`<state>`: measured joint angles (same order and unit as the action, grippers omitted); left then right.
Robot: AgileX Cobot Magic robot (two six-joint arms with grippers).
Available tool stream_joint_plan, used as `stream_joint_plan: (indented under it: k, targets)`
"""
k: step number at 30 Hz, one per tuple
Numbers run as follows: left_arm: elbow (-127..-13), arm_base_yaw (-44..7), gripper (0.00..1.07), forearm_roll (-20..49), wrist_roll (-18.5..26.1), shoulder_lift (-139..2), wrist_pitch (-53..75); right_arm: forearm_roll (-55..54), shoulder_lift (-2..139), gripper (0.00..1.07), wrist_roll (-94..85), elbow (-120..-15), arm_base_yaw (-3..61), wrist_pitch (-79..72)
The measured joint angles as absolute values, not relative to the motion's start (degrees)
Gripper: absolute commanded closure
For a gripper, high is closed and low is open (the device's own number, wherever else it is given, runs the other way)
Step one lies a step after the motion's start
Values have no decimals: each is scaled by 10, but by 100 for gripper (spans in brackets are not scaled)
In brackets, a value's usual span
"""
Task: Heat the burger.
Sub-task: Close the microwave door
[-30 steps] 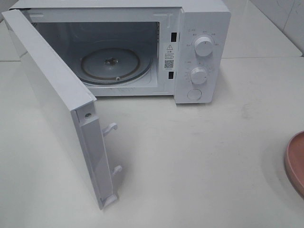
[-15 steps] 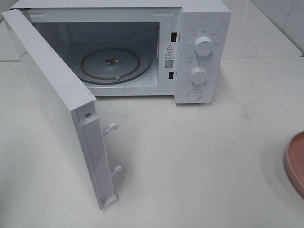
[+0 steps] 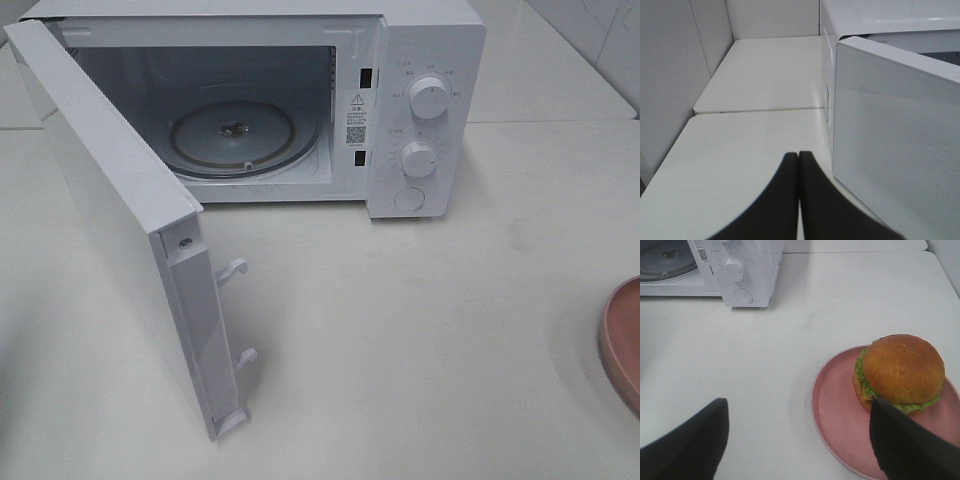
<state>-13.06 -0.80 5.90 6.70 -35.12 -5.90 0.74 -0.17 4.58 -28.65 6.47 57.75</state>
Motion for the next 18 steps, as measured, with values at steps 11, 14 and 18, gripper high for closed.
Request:
stream_joint_plan:
  k: [11, 14, 18]
  targets:
    - [-121, -8, 107, -30, -7, -508, -238, 7, -2, 31, 46, -286, 65, 578]
    - [-121, -13, 107, -60, -34, -546, -267, 7, -2, 31, 46, -286, 65, 578]
    - [-126, -37, 107, -87, -42, -584, -284, 7, -2, 31, 46, -286, 65, 578]
